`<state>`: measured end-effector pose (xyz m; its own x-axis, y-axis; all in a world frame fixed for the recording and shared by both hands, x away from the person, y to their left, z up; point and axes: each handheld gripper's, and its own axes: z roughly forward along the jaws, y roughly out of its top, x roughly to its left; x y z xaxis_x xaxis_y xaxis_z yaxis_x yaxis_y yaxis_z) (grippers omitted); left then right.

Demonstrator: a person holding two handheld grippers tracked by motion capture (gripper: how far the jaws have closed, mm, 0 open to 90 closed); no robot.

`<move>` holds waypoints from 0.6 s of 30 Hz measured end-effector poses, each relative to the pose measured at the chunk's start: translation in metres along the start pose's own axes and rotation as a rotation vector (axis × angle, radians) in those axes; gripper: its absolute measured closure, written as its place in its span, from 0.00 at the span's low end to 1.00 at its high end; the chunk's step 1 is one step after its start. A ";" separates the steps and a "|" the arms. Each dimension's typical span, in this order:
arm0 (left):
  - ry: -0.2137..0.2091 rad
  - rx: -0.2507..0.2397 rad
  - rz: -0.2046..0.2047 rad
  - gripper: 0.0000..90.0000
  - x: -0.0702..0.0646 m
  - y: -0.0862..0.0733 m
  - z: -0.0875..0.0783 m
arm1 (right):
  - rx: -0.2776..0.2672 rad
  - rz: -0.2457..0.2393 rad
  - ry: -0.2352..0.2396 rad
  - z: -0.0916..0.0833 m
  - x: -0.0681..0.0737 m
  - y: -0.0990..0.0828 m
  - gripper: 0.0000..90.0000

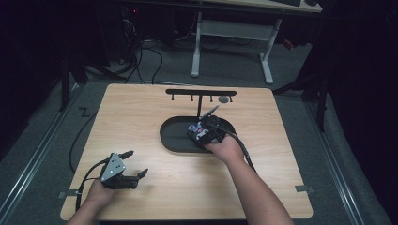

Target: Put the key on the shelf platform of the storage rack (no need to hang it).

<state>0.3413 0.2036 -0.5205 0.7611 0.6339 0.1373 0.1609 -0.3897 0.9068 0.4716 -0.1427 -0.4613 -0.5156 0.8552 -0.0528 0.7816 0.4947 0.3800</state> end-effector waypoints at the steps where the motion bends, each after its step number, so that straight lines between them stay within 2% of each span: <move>1: 0.000 0.000 0.001 0.17 0.000 0.000 0.000 | -0.002 0.000 -0.001 -0.002 0.000 0.000 0.29; 5: 0.000 -0.001 -0.003 0.17 0.000 0.000 0.000 | -0.022 0.002 -0.002 -0.012 -0.002 -0.003 0.29; 15: 0.001 0.000 0.001 0.17 0.000 0.000 0.000 | -0.052 -0.015 -0.003 -0.020 -0.001 -0.011 0.32; 18: 0.000 0.000 0.000 0.17 0.000 0.000 0.000 | -0.074 0.001 0.005 -0.023 -0.001 -0.017 0.34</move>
<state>0.3413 0.2034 -0.5206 0.7608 0.6344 0.1371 0.1610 -0.3891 0.9070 0.4503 -0.1555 -0.4466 -0.5164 0.8550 -0.0482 0.7540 0.4806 0.4477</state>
